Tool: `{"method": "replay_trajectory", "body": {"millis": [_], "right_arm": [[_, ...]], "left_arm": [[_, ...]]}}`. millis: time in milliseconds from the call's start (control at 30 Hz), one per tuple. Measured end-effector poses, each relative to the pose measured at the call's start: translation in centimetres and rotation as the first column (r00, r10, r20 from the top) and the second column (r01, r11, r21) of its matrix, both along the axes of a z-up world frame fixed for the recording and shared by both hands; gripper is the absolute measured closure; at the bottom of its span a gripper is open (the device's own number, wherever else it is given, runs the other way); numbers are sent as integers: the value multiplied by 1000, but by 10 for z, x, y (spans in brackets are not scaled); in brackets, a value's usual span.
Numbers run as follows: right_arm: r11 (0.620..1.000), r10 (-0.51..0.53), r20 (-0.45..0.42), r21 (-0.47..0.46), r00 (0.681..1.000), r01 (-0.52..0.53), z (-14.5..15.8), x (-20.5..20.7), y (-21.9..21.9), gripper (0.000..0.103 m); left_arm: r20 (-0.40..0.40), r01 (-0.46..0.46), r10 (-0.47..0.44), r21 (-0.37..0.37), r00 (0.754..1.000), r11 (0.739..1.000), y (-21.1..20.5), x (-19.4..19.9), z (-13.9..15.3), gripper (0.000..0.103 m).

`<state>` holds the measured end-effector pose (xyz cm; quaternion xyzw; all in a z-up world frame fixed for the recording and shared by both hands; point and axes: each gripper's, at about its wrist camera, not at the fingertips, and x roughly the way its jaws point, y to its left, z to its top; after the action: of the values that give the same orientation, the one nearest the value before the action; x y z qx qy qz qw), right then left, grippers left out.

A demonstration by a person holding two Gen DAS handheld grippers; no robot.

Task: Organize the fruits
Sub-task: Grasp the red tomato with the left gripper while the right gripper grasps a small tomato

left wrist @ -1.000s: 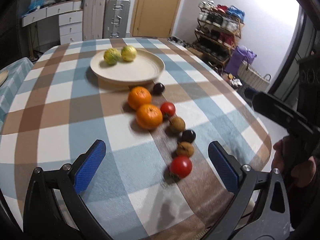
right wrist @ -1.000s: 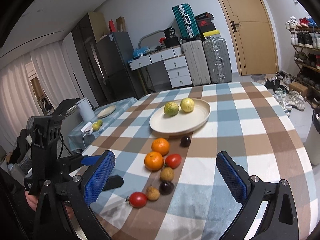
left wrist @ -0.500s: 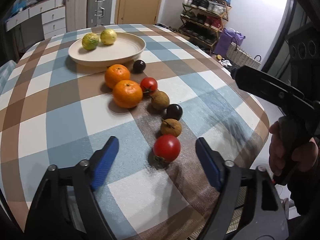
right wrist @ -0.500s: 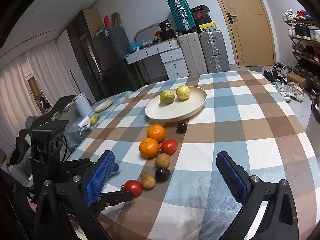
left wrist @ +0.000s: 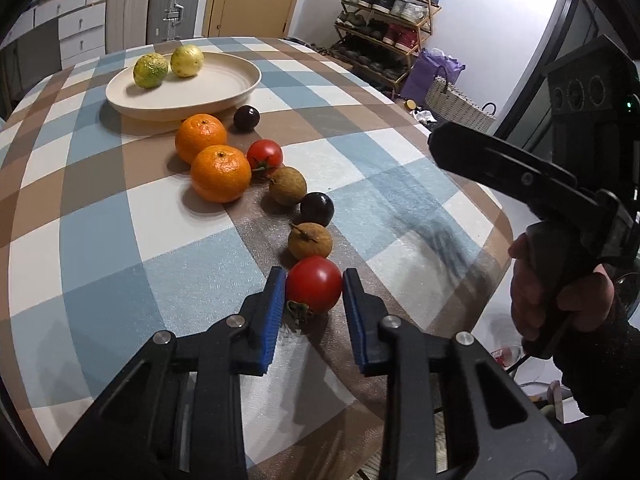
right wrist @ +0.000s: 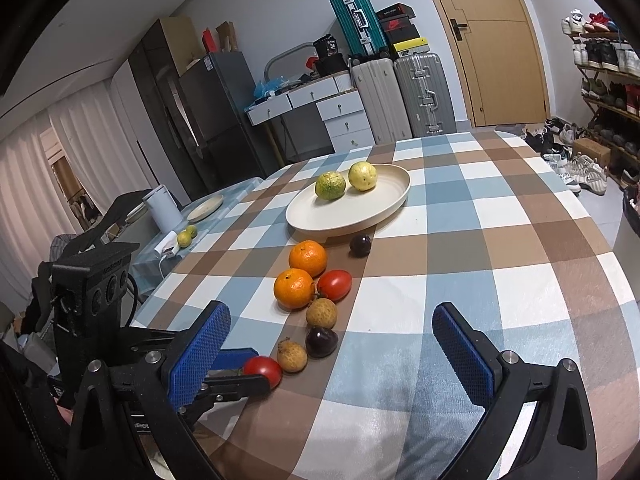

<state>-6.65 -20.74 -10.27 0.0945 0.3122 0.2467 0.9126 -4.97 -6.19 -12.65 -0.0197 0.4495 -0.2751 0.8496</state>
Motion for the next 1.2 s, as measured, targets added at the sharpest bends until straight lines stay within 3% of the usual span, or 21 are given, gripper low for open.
{"method": "replay_trajectory", "body": {"millis": [567,1067,1200], "right_arm": [[1000,-2,-64,3,998,2,-9,20,4,0],[997,41,-167,65,985,-31,-21,79,16,0],[999,31,-186,35,982,-25,-28,92,23,1]], "left_arm": [[34,-17,19,-52,999,999,24,1,11,77],[24,-145,150,-131,988,981,86,22,20,77],[25,-168,173,-136,985,976,94,26,21,77]]}}
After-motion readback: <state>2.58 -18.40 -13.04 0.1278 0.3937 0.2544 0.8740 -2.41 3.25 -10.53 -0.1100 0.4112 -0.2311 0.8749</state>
